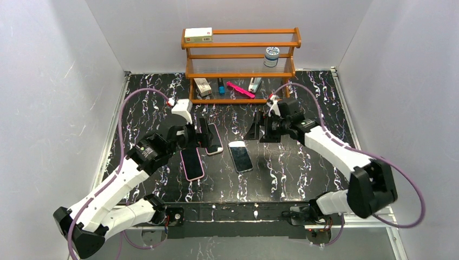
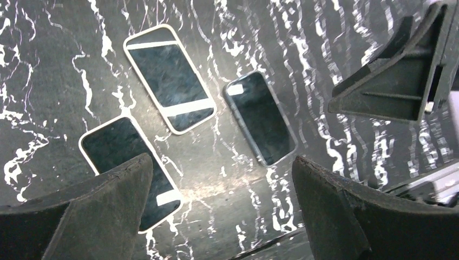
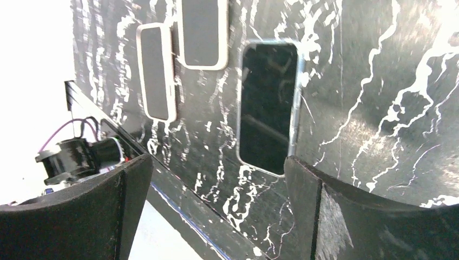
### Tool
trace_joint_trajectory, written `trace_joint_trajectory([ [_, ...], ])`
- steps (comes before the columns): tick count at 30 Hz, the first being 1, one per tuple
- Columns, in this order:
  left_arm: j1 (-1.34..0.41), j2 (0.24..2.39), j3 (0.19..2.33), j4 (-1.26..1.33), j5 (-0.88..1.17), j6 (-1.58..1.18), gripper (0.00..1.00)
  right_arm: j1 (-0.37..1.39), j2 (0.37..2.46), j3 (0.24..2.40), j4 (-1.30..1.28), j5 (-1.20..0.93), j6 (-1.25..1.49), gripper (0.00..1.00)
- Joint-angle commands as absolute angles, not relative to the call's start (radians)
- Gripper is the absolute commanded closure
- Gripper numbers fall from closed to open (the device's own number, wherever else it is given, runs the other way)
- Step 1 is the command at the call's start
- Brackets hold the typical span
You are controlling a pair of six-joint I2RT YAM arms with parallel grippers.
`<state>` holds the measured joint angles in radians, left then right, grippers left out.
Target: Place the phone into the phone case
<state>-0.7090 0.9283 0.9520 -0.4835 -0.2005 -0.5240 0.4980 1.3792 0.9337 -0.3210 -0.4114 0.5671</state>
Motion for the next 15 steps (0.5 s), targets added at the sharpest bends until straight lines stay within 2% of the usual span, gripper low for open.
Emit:
trace_joint_trajectory([
  [1,-0.710,0.920,1.057,-0.526,-0.256,-0.585,0.02,0.497,1.236,1.042,-0.373,-0.345,0.527,0.01],
  [7,-0.710,0.880,1.127,-0.529,-0.310,-0.636,0.02,0.497,1.079,1.082,-0.372,-0.283,0.551,0.01],
  [15,-0.710,0.720,1.052,-0.500,-0.343,-0.644,0.02,0.496,0.991,1.059,-0.342,-0.278,0.577,0.01],
])
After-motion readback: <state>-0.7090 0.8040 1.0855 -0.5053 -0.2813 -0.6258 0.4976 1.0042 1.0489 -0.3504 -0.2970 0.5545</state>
